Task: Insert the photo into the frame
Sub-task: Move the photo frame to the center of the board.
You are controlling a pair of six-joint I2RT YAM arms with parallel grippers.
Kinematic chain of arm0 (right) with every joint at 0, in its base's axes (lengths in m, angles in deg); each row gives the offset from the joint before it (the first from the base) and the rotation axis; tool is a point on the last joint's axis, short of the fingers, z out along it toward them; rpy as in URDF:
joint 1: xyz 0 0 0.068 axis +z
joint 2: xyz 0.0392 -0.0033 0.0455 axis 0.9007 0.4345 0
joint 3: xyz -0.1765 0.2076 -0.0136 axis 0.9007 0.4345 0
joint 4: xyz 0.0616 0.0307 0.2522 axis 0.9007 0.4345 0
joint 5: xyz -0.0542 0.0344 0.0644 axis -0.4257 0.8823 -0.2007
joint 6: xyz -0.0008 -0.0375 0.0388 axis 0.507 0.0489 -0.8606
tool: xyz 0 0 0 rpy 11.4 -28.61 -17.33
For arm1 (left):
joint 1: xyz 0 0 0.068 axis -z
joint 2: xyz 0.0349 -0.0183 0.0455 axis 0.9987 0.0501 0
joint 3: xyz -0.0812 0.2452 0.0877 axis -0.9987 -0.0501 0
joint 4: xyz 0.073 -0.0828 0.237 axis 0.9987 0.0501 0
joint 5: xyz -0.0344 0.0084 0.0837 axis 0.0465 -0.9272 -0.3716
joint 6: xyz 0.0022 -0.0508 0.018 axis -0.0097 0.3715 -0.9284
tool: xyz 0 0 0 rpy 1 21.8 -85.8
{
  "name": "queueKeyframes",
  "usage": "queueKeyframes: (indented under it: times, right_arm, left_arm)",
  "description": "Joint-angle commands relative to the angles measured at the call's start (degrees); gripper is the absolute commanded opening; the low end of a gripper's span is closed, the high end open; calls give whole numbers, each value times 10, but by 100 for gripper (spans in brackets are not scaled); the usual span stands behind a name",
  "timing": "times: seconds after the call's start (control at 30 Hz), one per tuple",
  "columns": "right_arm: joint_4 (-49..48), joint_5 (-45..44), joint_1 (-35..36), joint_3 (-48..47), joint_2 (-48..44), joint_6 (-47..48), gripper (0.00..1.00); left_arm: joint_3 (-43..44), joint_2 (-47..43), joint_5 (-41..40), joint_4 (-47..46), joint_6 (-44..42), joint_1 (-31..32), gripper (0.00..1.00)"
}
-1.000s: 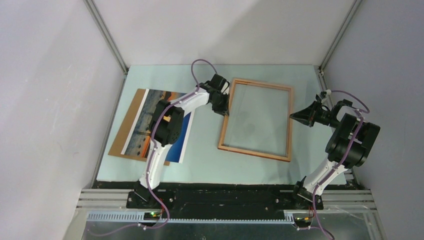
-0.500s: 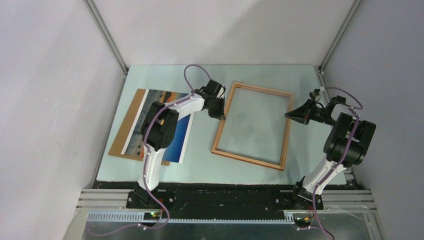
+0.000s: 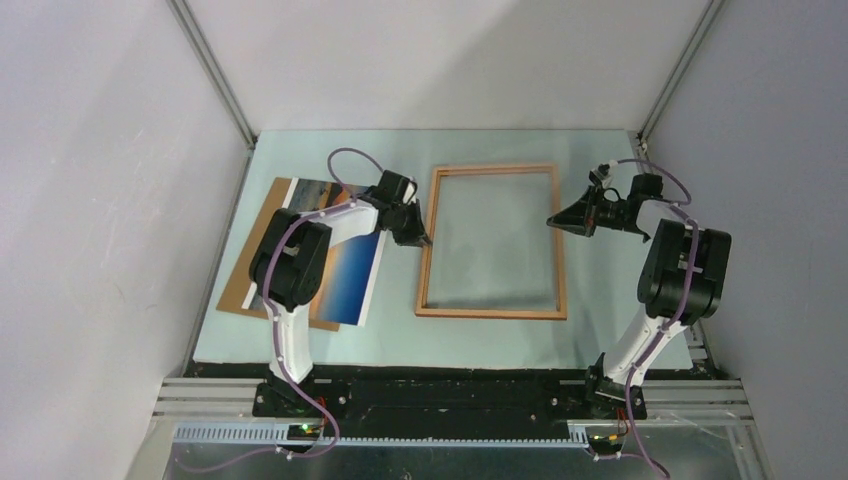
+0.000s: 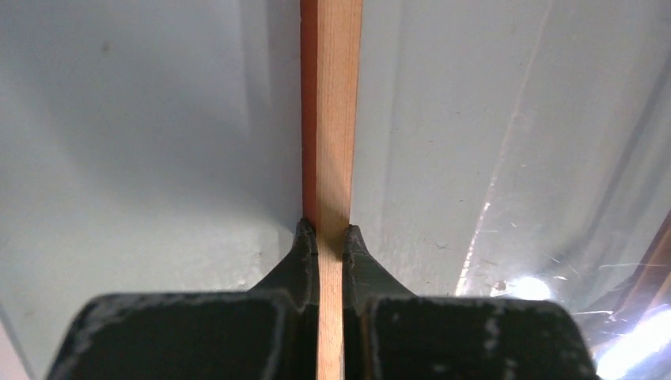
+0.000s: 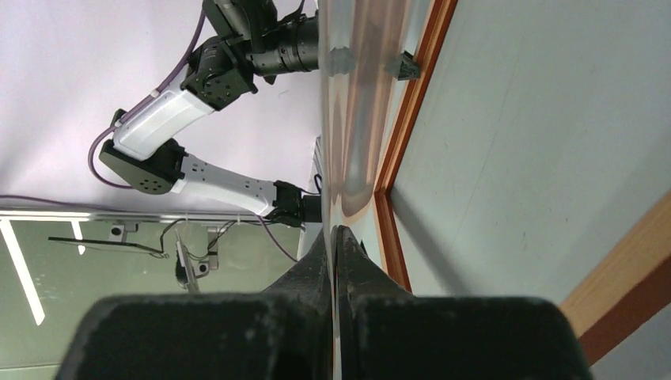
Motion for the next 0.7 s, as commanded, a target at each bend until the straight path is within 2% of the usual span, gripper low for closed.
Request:
queueKeyframes:
  times: [0.0, 0.37, 0.67]
  right_arm:
    - [-120, 12, 23, -21, 14, -107, 0]
    - [-249, -4, 49, -22, 41, -211, 0]
    - [-255, -7, 48, -21, 47, -216, 0]
  left_arm:
    - [-62, -10, -3, 20, 41, -16, 0]
    - [-99, -49, -7, 14, 36, -15, 0]
    - [-96, -68, -19, 14, 38, -1, 0]
